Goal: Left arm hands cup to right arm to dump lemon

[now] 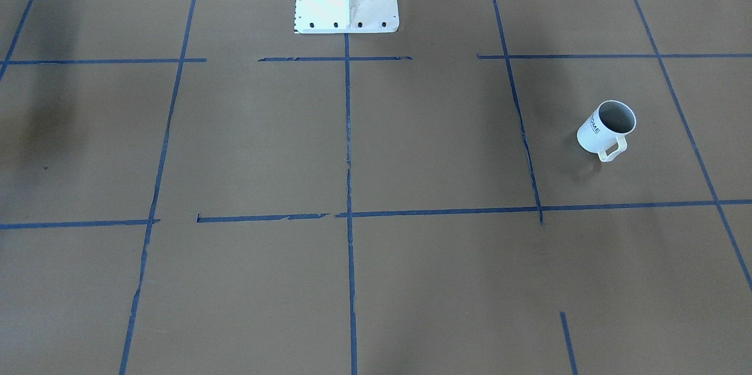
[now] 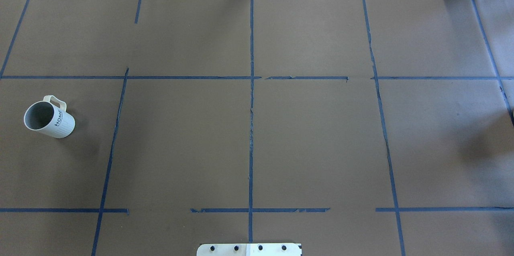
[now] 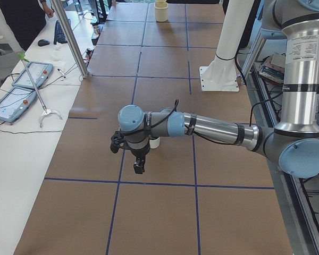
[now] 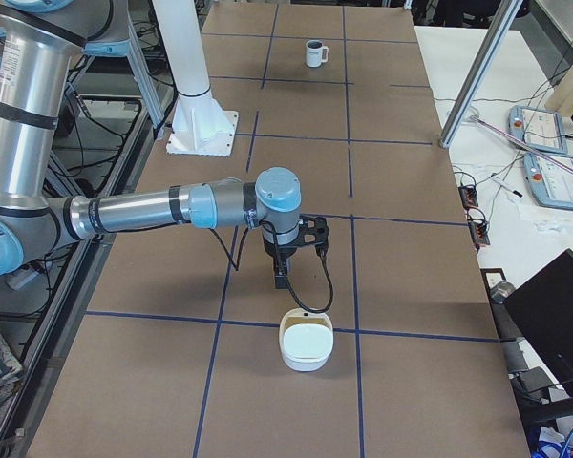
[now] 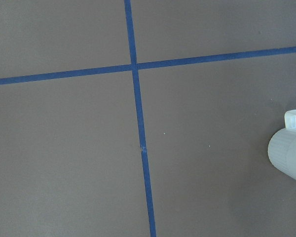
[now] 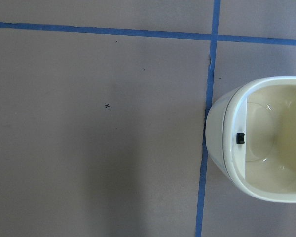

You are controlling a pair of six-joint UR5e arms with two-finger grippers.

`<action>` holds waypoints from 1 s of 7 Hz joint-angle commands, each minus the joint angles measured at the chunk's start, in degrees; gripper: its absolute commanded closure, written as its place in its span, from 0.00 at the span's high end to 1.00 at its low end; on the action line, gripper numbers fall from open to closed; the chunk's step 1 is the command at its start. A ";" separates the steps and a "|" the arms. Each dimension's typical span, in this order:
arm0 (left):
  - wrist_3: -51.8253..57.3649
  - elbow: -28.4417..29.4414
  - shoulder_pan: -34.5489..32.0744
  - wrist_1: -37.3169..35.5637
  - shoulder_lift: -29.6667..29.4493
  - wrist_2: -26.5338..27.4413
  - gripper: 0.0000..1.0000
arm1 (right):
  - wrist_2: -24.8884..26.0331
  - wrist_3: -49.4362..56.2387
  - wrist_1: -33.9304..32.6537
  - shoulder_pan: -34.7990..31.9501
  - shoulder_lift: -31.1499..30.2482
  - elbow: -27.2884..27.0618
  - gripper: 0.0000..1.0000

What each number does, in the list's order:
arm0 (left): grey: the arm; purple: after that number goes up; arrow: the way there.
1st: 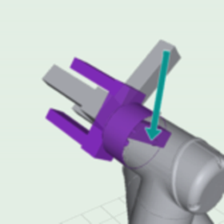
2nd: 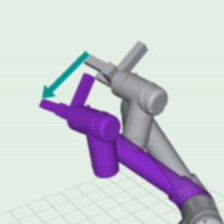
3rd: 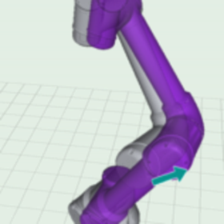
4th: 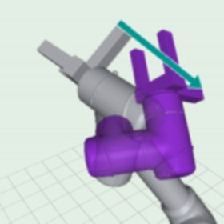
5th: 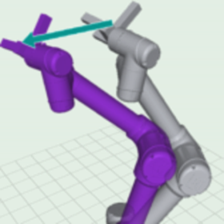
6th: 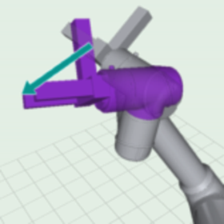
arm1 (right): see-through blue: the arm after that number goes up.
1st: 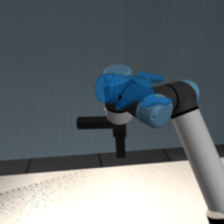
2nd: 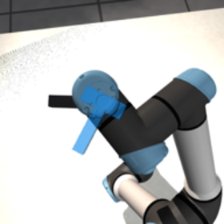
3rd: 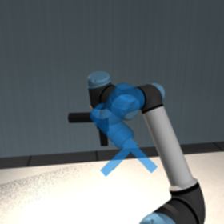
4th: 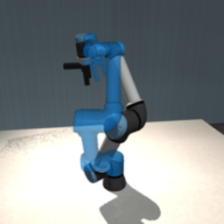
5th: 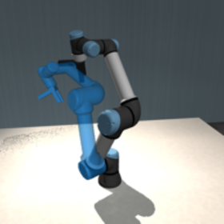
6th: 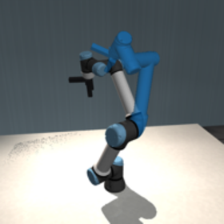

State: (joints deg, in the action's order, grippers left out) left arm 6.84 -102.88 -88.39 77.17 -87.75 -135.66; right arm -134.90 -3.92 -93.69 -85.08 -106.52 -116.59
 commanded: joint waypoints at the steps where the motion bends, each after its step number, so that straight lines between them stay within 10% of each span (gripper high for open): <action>1: -0.16 -0.13 0.06 -0.09 -0.14 0.05 1.00 | -0.01 0.05 0.09 0.00 0.08 -0.04 1.00; 7: -0.16 -0.13 0.15 0.53 0.47 0.22 1.00 | 0.17 0.14 0.09 0.09 0.08 -0.04 1.00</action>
State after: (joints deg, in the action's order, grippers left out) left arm 6.75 -103.21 -88.30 77.61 -87.59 -135.33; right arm -134.83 -3.82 -93.61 -85.06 -106.45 -116.65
